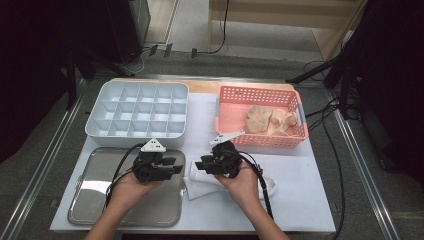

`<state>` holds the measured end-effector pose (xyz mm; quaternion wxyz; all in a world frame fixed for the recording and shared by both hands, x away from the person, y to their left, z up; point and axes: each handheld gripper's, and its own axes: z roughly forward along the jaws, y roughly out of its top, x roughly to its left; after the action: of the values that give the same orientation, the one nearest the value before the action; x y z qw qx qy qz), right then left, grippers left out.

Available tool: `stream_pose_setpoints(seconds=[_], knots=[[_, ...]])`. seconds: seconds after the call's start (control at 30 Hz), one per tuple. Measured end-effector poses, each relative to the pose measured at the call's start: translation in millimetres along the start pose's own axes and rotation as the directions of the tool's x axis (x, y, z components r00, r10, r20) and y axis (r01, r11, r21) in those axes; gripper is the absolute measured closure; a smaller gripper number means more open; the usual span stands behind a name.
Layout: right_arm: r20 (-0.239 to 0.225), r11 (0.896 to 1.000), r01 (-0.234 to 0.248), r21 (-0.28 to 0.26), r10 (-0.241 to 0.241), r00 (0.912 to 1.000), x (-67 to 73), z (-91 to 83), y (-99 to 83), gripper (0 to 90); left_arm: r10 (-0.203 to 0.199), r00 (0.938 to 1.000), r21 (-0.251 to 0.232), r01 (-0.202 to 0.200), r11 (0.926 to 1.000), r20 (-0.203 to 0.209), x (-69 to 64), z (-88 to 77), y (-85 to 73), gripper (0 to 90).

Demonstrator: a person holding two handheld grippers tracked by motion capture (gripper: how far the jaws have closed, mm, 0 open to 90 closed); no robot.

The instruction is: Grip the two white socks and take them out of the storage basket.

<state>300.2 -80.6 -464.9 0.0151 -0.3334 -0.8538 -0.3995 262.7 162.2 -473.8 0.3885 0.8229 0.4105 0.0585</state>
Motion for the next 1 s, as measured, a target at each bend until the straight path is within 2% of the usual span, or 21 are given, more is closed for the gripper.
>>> stream_pose_setpoints(seconds=[0.17,0.33,0.47,0.63,0.77,0.93,1.0], knots=[[0.03,1.0,-0.027,-0.003,0.027,0.9992,-9.1,-19.9,-7.5,82.2,0.026,0.9994,0.008,-0.026,0.9996,0.024,-7.6,5.3,3.4,56.7],[0.064,0.999,-0.049,-0.014,0.05,0.9967,-18.6,-39.6,-18.0,81.4,0.061,0.9955,0.039,-0.064,0.9972,0.072,-17.5,17.7,7.0,52.8],[0.091,0.997,-0.07,-0.012,0.07,0.9934,-21.7,-53.2,-28.4,83.8,0.092,0.991,0.058,-0.098,0.9935,0.096,-24.8,28.7,10.0,50.9],[0.112,0.995,-0.099,0.003,0.098,0.9889,-23.4,-63.1,-45.2,87.8,0.111,0.9876,0.074,-0.119,0.9901,0.111,-27.8,40.6,13.0,49.2],[0.133,0.992,-0.121,0.02,0.117,0.9841,-24.8,-67.5,-57.2,87.3,0.107,0.9874,0.077,-0.117,0.9902,0.117,-27.8,47.3,14.6,47.8],[0.183,0.986,-0.168,0.011,0.163,0.9695,-34.4,-77.2,-73.8,77.3,0.108,0.9892,0.088,-0.117,0.9892,0.099,-25.2,55.1,15.2,46.7],[0.187,0.983,-0.183,0.012,0.178,0.9662,-38.0,-80.2,-79.0,75.5,0.102,0.9901,0.102,-0.112,0.9885,0.096,-23.4,58.8,14.6,46.5]])
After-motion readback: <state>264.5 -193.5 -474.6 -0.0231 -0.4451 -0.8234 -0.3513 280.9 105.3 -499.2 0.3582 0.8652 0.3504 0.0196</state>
